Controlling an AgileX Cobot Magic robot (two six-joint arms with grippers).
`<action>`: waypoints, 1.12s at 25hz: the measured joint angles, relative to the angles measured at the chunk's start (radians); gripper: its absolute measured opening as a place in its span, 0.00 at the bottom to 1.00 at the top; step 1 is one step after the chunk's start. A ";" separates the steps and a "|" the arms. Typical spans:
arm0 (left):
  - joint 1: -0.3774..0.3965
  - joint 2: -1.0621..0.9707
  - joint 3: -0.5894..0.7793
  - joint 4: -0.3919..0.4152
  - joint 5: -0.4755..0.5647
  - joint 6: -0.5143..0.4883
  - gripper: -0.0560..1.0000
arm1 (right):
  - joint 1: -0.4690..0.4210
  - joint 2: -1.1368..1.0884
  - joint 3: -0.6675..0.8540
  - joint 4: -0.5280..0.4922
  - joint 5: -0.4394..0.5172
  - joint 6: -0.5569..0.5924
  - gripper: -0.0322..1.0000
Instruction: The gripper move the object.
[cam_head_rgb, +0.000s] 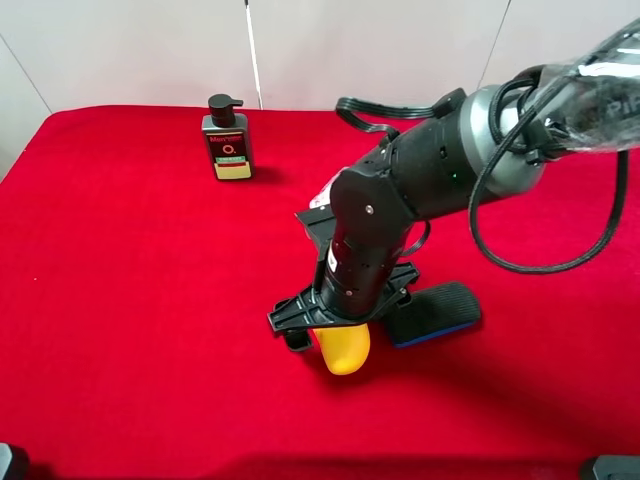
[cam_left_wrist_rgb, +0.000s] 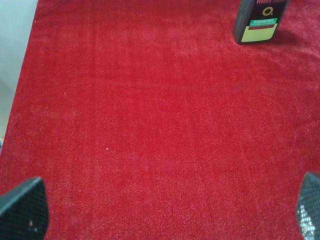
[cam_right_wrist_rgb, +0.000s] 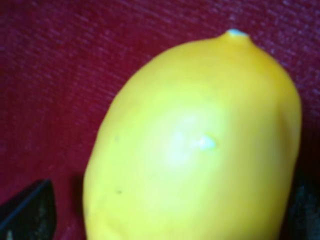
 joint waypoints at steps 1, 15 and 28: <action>0.000 0.000 0.000 0.000 0.000 0.000 0.99 | 0.000 0.000 -0.010 0.006 0.012 -0.008 0.70; 0.000 0.000 0.000 0.000 0.000 0.000 0.99 | 0.000 -0.036 -0.120 0.045 0.155 -0.042 0.70; 0.000 0.000 0.000 0.000 0.000 0.000 0.99 | 0.000 -0.176 -0.121 0.066 0.236 -0.042 0.70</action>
